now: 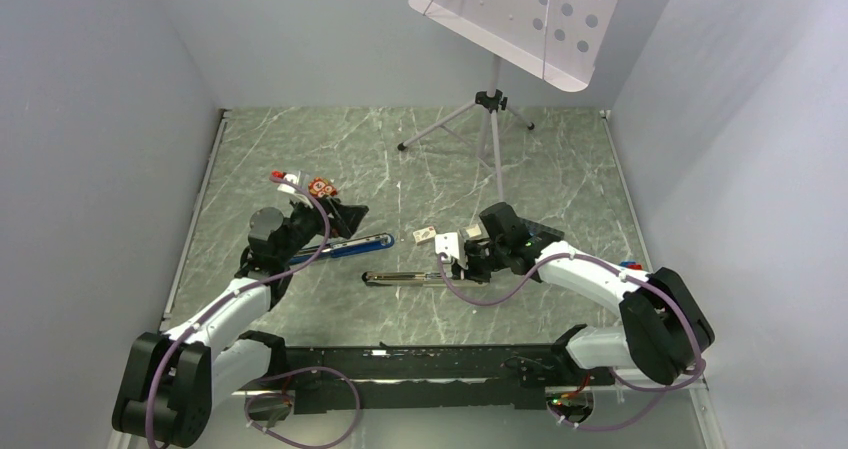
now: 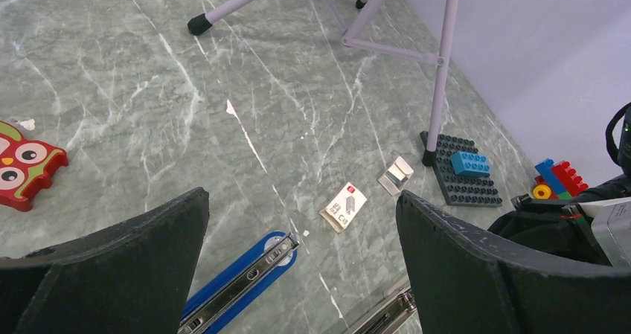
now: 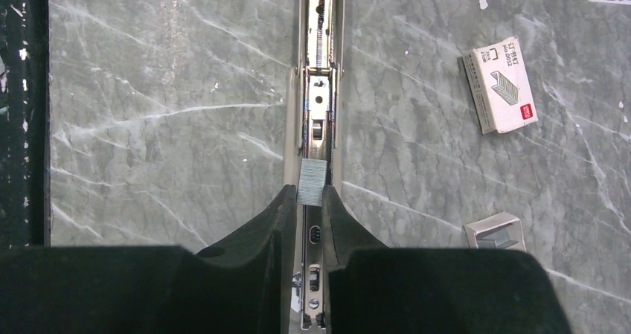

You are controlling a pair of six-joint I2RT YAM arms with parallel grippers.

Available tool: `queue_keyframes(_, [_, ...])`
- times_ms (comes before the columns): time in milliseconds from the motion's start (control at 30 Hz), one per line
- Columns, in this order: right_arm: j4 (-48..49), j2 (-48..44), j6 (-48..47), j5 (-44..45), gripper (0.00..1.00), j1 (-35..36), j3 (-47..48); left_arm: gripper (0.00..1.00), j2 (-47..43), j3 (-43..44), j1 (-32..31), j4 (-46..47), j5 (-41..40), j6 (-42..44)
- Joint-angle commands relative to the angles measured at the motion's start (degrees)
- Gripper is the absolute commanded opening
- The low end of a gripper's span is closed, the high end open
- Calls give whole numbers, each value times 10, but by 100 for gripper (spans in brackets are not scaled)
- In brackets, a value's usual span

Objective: Load the staples into the stapler
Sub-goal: Install the staple into the stapler.

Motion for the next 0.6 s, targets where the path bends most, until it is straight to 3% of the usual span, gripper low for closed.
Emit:
queue_keyframes(0, [5,4,2,-17,11,-4,23,99,-10,-4,0,26,9,-5])
queue_keyframes(567, [5,7,16,-4,11,-5,22,100,-1,-3,0,35,13,-13])
